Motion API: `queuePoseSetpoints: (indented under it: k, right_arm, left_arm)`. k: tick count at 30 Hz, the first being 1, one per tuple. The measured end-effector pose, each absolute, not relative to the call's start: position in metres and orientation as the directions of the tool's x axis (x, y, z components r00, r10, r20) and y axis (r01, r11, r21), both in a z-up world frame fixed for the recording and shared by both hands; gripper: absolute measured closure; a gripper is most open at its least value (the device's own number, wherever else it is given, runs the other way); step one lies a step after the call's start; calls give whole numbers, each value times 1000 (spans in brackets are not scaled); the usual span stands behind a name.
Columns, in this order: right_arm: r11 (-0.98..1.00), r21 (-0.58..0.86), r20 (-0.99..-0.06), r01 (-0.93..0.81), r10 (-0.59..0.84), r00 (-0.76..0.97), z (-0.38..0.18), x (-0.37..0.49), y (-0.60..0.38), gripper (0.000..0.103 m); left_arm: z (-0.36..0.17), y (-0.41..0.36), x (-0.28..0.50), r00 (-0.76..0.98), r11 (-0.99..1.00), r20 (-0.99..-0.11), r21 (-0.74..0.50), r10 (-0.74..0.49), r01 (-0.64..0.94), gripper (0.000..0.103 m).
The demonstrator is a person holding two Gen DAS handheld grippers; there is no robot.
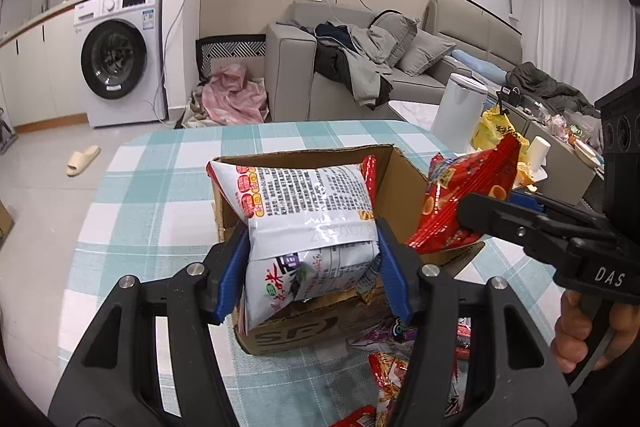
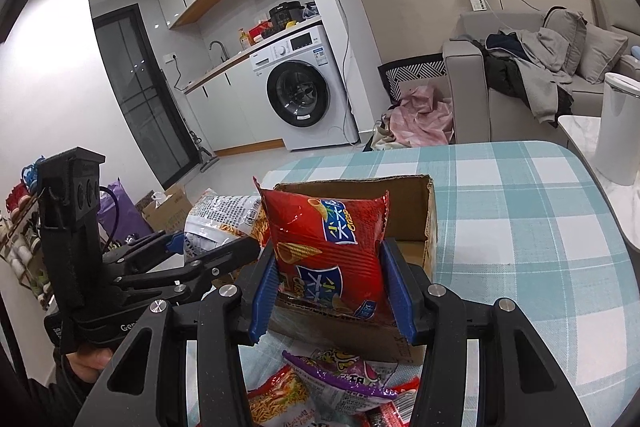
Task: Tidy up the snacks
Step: 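Carry both bags over the box opening, then drop both bags into the box and open both tools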
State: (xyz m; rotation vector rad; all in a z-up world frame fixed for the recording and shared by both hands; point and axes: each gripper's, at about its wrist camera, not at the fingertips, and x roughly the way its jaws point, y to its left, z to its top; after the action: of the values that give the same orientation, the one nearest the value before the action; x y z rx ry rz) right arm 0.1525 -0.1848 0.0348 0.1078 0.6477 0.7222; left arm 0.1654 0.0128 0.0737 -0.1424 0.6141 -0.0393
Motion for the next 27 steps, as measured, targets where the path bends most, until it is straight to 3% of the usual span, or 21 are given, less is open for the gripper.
queuePoseSetpoints:
  k: [27]
  right_arm:
    - [755, 298, -562, -584, 634, 532, 11, 169, -165, 53]
  left_arm:
    - [40, 9, 197, 774, 996, -631, -84, -52, -2, 47]
